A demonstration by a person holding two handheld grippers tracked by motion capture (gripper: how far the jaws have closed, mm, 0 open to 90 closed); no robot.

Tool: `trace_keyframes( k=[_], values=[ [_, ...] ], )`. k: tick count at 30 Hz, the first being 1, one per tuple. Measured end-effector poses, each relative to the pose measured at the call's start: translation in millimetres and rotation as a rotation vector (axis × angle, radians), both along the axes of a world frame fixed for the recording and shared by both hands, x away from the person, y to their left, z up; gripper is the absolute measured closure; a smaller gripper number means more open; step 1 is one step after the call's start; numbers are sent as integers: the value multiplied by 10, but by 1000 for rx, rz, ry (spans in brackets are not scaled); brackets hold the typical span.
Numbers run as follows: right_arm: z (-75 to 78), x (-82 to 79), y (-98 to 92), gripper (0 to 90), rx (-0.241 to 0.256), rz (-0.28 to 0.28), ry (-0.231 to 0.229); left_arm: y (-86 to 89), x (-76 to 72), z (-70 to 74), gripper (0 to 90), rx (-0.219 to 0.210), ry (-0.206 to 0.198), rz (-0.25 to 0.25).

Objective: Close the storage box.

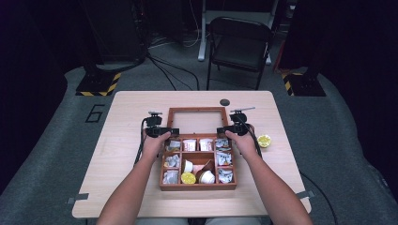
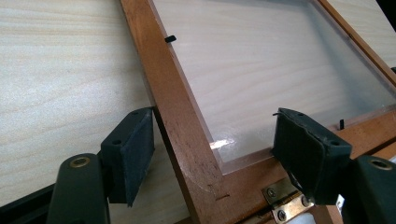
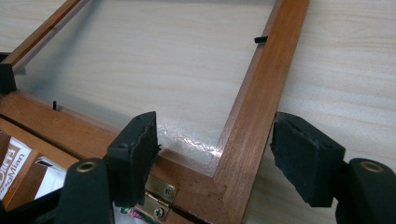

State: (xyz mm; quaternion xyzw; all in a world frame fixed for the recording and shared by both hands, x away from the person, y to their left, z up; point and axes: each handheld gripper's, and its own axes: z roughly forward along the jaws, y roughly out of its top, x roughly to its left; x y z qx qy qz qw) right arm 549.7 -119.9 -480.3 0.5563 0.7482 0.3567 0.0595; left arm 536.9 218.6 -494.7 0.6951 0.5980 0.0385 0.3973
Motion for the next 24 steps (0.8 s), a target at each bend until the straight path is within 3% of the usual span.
trace_keyframes(
  k=[3, 4, 7, 15, 24],
  values=[
    [-17, 15, -1, 305, 6, -3, 7, 12, 12, -18, 278, -5, 2, -8],
    [-31, 28, -7, 299, 2, 2, 3, 4, 18, -28, 278, -25, 6, -6],
    [-38, 36, -5, 289, 7, 1, 5, -1, 19, -25, 268, -14, 2, -12],
    [-31, 60, 26, 258, -6, 5, 14, -16, 25, -40, 258, -35, 7, 3],
    [-58, 82, 5, 246, 16, 9, 23, -6, 36, -55, 253, -49, 17, -11]
  ],
)
